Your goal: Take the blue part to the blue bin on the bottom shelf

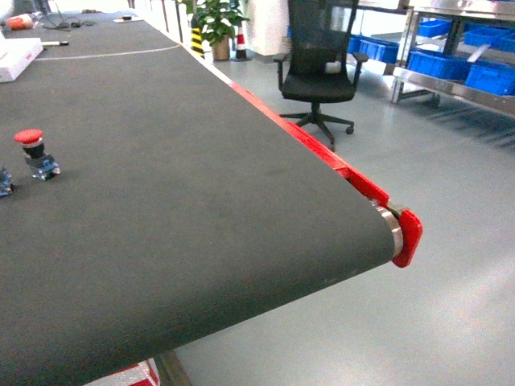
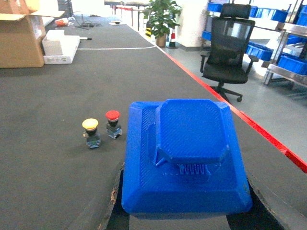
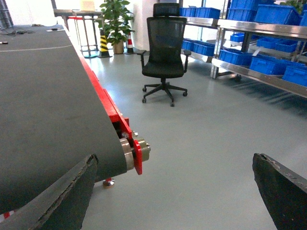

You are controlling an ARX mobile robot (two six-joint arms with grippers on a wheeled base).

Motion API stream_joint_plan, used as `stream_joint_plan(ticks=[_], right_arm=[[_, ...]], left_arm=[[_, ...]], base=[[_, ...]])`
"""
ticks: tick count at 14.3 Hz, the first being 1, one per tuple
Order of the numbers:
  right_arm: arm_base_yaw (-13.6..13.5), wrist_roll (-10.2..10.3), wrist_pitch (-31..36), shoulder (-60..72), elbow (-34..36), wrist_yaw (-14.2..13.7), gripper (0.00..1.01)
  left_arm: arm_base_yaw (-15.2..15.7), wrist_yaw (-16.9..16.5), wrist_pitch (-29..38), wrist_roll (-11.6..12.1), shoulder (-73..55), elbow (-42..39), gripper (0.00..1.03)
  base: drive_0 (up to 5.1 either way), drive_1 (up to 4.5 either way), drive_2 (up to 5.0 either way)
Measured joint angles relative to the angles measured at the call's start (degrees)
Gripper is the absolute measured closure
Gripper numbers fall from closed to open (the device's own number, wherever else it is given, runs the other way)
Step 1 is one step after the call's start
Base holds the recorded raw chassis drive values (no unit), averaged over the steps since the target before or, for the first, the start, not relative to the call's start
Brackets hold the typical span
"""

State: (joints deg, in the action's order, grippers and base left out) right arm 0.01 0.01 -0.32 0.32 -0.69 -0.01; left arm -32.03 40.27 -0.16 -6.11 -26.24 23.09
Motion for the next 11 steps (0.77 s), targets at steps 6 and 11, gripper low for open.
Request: stream_joint_plan(ticks=[6,11], right_arm=[[0.0,0.0,0.0,0.0,0.0,0.0,0.03],[0.0,0.0,0.0,0.0,0.0,0.0,0.03]], left_arm=[[0.0,0.0,0.0,0.0,0.0,0.0,0.59],[0.0,0.0,0.0,0.0,0.0,0.0,0.59]], base=[[-1.6,-1.57,-1.6],[-1.6,-1.62,-1.6]])
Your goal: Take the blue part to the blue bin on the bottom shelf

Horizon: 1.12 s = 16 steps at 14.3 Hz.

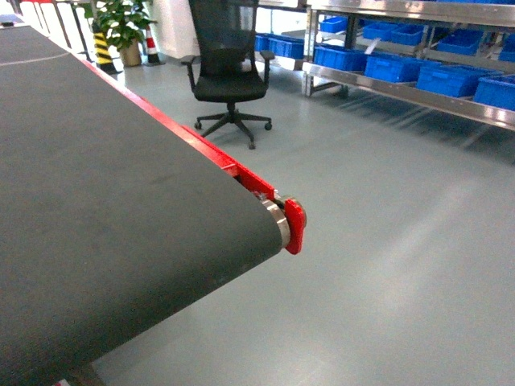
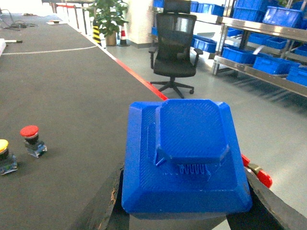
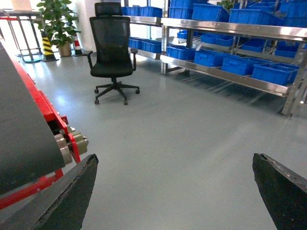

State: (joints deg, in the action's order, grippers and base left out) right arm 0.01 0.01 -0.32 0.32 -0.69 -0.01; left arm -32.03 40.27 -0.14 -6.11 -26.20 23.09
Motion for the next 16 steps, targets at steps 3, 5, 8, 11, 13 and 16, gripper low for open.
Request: stream_joint_plan(ticks=[3,5,8,11,13,16], right_arm=[[0.0,0.0,0.0,0.0,0.0,0.0,0.03],[0.0,0.0,0.0,0.0,0.0,0.0,0.03],[0.0,0.0,0.0,0.0,0.0,0.0,0.03],[0.0,0.0,0.0,0.0,0.0,0.0,0.03],[0.0,0.0,0.0,0.0,0.0,0.0,0.03],[0.0,0.0,0.0,0.0,0.0,0.0,0.03]], left_arm=[[0.0,0.0,0.0,0.0,0.0,0.0,0.59],[0.0,0.0,0.0,0.0,0.0,0.0,0.59],[0.0,0.0,0.0,0.0,0.0,0.0,0.59],[0.0,0.0,0.0,0.0,0.0,0.0,0.59],[0.0,0.0,0.0,0.0,0.0,0.0,0.59],[0.0,0.0,0.0,0.0,0.0,0.0,0.59]], base=[[-1.6,-1.55,-1.6],[-1.7,-1.67,-1.7],[-1.6,-1.6,-1.6],[-1.6,-1.56,-1.6],[-1.6,-1.63,-1.6],[-1.6,-1.58,-1.6]])
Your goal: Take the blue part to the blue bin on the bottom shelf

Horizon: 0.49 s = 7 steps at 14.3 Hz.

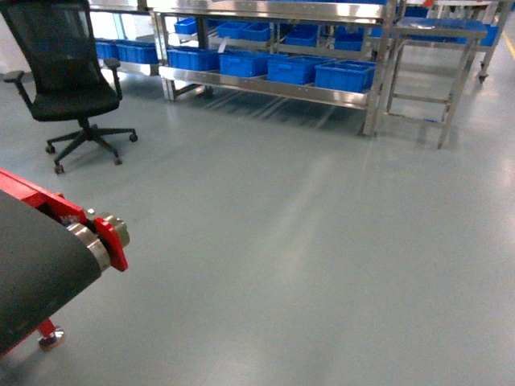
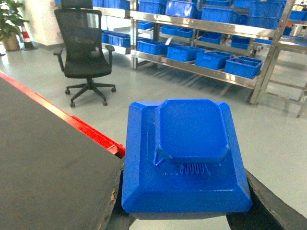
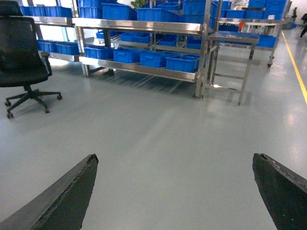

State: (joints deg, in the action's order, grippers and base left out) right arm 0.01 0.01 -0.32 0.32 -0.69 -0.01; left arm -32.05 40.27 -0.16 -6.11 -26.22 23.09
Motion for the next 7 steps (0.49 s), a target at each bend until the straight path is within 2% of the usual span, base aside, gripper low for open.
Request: stream_joint_plan(ticks=[7], right_arm=[[0.0,0.0,0.0,0.0,0.0,0.0,0.03]], left_arm=[[0.0,0.0,0.0,0.0,0.0,0.0,0.59]], base=[[-1.6,-1.57,-1.6]])
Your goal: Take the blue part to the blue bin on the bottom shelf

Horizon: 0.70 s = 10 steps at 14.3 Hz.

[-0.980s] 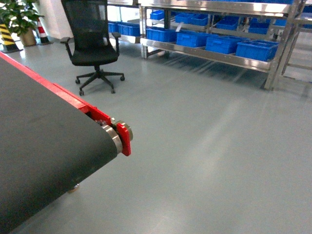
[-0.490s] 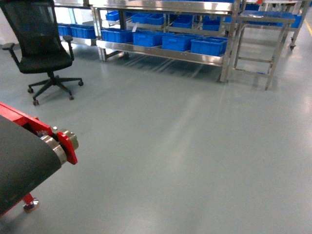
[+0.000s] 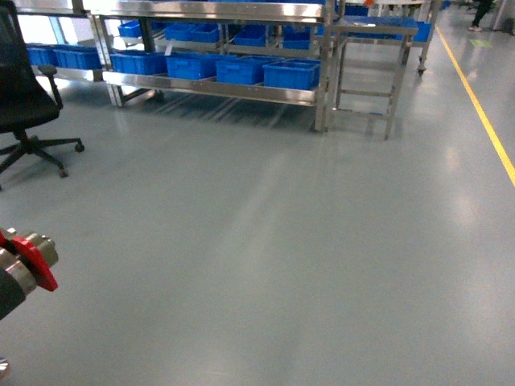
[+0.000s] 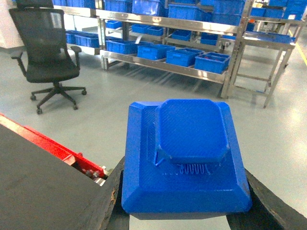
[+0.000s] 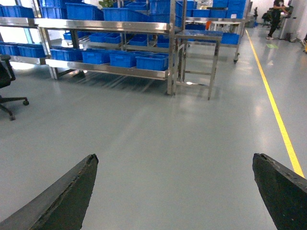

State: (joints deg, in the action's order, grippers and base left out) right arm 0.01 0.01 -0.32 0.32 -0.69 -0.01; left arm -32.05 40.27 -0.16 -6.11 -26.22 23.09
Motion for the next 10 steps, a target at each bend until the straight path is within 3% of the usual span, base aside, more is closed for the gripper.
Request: stream_joint_plan(ticks=[10], right_arm=[[0.0,0.0,0.0,0.0,0.0,0.0,0.03]], left_arm=[[0.0,0.0,0.0,0.0,0.0,0.0,0.59]], base=[[-1.6,-1.58,-1.6]])
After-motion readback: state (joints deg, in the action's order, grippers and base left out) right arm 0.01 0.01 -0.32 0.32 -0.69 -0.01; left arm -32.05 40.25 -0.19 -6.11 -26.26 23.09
